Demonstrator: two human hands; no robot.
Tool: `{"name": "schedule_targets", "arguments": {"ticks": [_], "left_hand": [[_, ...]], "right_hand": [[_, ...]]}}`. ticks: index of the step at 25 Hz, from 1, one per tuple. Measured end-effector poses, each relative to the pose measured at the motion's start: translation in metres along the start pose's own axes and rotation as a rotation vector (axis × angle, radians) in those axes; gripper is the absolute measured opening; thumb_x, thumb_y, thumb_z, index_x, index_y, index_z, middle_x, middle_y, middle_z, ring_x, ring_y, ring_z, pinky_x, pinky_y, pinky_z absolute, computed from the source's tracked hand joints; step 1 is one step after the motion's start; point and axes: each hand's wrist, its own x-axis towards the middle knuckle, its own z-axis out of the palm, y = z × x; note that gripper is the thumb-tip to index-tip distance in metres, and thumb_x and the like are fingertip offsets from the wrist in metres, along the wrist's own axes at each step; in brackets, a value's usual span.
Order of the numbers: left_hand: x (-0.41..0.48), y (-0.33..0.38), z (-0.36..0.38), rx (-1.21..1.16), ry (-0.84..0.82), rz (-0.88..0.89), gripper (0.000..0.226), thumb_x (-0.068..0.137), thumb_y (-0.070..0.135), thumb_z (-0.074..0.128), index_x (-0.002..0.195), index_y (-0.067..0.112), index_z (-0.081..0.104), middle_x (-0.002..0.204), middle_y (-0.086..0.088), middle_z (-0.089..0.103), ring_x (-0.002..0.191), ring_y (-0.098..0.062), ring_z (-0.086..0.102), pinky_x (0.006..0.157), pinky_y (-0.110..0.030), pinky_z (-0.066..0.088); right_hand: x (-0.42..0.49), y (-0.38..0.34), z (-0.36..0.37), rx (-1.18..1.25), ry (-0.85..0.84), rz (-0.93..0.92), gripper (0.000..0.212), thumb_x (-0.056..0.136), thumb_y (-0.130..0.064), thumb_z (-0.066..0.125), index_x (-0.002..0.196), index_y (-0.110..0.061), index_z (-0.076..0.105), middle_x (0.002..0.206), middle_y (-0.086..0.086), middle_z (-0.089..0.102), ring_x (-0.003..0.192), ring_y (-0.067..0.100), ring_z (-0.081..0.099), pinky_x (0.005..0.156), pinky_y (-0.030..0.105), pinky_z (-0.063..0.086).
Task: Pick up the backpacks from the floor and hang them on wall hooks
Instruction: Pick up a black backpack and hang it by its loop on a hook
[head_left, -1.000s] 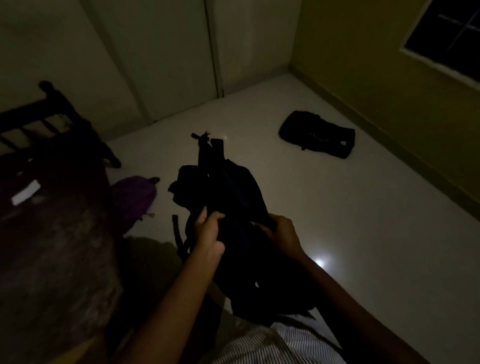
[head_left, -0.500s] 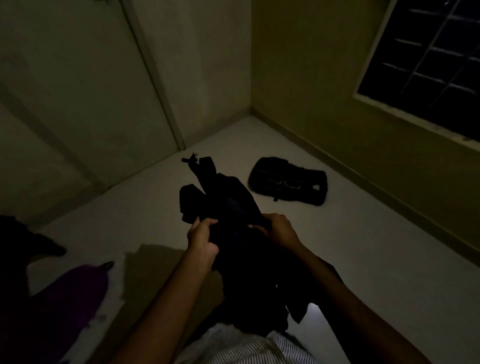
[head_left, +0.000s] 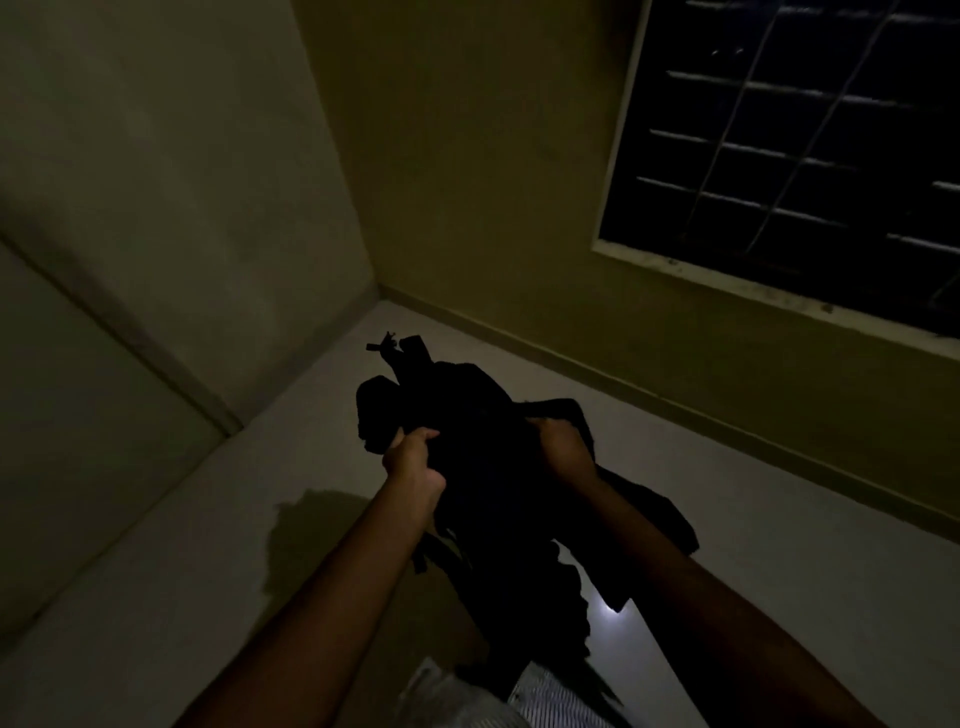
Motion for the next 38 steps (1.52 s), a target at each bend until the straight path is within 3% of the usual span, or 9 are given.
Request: {"name": "schedule_targets", "arguments": {"ticks": [2, 4, 9, 16, 20, 24, 30, 34, 38], "left_hand": [[0.030, 0.019, 0.032, -0.003, -0.025, -0.010, 0.063, 0.083, -0.006, 0.050, 0.138, 0.025, 0.043, 0.137, -0.016, 0.049, 0.120, -0.037, 0.050, 0.102, -0.053, 0.043], [0.066, 0.038, 0.070, 0.003, -0.062, -0.007, 0.064, 0.082, -0.006, 0.050, 0.138, 0.025, 0.044, 0.135, -0.017, 0.051, 0.118, -0.037, 0.051, 0.099, -0.051, 0.045], [0.145, 0.085, 0.146, 0.047, -0.031, -0.018, 0.065, 0.082, -0.009, 0.047, 0.137, 0.025, 0.044, 0.136, -0.017, 0.050, 0.119, -0.039, 0.051, 0.099, -0.050, 0.045], [0.218, 0.155, 0.195, 0.142, 0.025, -0.080, 0.057, 0.081, -0.009, 0.050, 0.135, 0.012, 0.047, 0.137, -0.018, 0.049, 0.122, -0.037, 0.049, 0.094, -0.045, 0.045], [0.244, 0.191, 0.196, 0.204, -0.117, -0.094, 0.057, 0.084, -0.006, 0.054, 0.137, 0.011, 0.043, 0.139, -0.016, 0.049, 0.121, -0.036, 0.050, 0.090, -0.044, 0.048], [0.219, 0.238, 0.167, 0.455, -0.377, 0.040, 0.053, 0.092, 0.013, 0.053, 0.141, 0.015, 0.033, 0.140, -0.007, 0.046, 0.119, -0.023, 0.050, 0.084, -0.034, 0.048], [0.217, 0.281, 0.077, 1.102, -0.318, 0.269, 0.040, 0.080, 0.026, 0.070, 0.114, 0.006, 0.063, 0.110, -0.004, 0.064, 0.087, -0.016, 0.061, 0.062, -0.009, 0.048], [0.248, 0.337, 0.049, 0.651, -0.171, 0.304, 0.038, 0.084, 0.008, 0.065, 0.117, -0.008, 0.059, 0.102, -0.012, 0.062, 0.080, -0.023, 0.061, 0.055, -0.015, 0.052], [0.255, 0.380, 0.040, 0.291, -0.194, 0.181, 0.042, 0.086, 0.006, 0.061, 0.125, -0.007, 0.051, 0.127, -0.022, 0.057, 0.081, -0.025, 0.061, 0.049, -0.019, 0.055]], "right_hand": [[0.046, 0.005, -0.005, 0.101, 0.145, 0.036, 0.029, 0.089, -0.007, 0.044, 0.064, -0.020, 0.052, 0.081, 0.013, 0.066, 0.065, 0.005, 0.049, 0.068, 0.021, 0.051], [0.097, 0.007, -0.013, 0.059, 0.078, 0.041, 0.031, 0.090, -0.004, 0.047, 0.062, -0.016, 0.049, 0.071, 0.002, 0.059, 0.074, 0.009, 0.048, 0.058, 0.017, 0.034], [0.211, -0.006, -0.028, 0.108, -0.104, 0.026, 0.049, 0.093, -0.025, 0.054, 0.139, -0.009, 0.043, 0.139, 0.011, 0.052, 0.128, 0.025, 0.050, 0.096, 0.023, 0.037], [0.241, -0.032, 0.020, 0.361, -0.181, 0.131, 0.108, 0.053, -0.075, 0.066, 0.145, -0.029, 0.030, 0.152, -0.003, 0.035, 0.138, 0.016, 0.036, 0.114, 0.037, 0.033], [0.281, -0.059, 0.036, 0.179, 0.007, 0.227, 0.048, 0.083, -0.039, 0.065, 0.122, -0.012, 0.062, 0.124, 0.008, 0.065, 0.115, 0.021, 0.060, 0.097, 0.029, 0.046], [0.321, -0.099, 0.054, 0.700, 0.075, 0.373, 0.024, 0.077, -0.025, 0.074, 0.090, -0.005, 0.070, 0.095, 0.011, 0.071, 0.094, 0.022, 0.065, 0.087, 0.035, 0.052], [0.351, -0.201, 0.088, 1.208, -0.005, 0.515, 0.033, 0.085, -0.009, 0.065, 0.114, 0.007, 0.061, 0.105, 0.016, 0.065, 0.079, 0.021, 0.063, 0.064, 0.023, 0.054], [0.360, -0.249, 0.098, 1.097, -0.142, 0.360, 0.042, 0.091, -0.011, 0.057, 0.131, -0.002, 0.050, 0.132, 0.015, 0.056, 0.115, 0.025, 0.057, 0.086, 0.025, 0.051], [0.338, -0.271, 0.111, 0.724, -0.327, 0.133, 0.046, 0.087, -0.036, 0.062, 0.129, -0.018, 0.055, 0.120, -0.009, 0.061, 0.104, 0.005, 0.060, 0.082, 0.007, 0.048]]}}
